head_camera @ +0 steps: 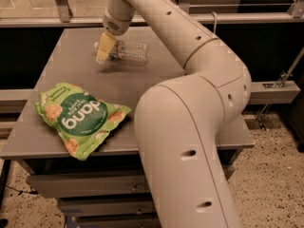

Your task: Place water bottle upright

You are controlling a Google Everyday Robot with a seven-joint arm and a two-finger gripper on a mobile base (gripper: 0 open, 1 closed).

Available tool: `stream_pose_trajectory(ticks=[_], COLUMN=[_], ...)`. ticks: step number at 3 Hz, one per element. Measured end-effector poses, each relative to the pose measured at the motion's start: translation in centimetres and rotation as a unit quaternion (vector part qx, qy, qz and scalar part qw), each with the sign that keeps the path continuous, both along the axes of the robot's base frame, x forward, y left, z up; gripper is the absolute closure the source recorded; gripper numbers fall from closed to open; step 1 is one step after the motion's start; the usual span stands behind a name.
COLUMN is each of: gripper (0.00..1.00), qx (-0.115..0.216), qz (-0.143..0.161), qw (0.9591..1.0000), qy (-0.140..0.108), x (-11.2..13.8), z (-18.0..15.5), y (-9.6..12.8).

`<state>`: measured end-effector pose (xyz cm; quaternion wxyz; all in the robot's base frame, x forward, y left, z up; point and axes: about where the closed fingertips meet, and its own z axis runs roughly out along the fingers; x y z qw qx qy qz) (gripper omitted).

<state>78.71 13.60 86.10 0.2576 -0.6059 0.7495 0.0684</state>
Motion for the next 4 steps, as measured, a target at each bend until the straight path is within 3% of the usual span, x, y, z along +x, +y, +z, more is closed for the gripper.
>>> stream_pose_trajectory(ticks=[1, 4], gripper=[0.18, 0.88], qx=[-0.019, -0.037], qz=[0.019, 0.045], qw=[0.9996, 0.9982], qy=[0.007, 0.016], x=[-0.31, -1.08], z=[-0.42, -0.25], y=[0.02, 0.15])
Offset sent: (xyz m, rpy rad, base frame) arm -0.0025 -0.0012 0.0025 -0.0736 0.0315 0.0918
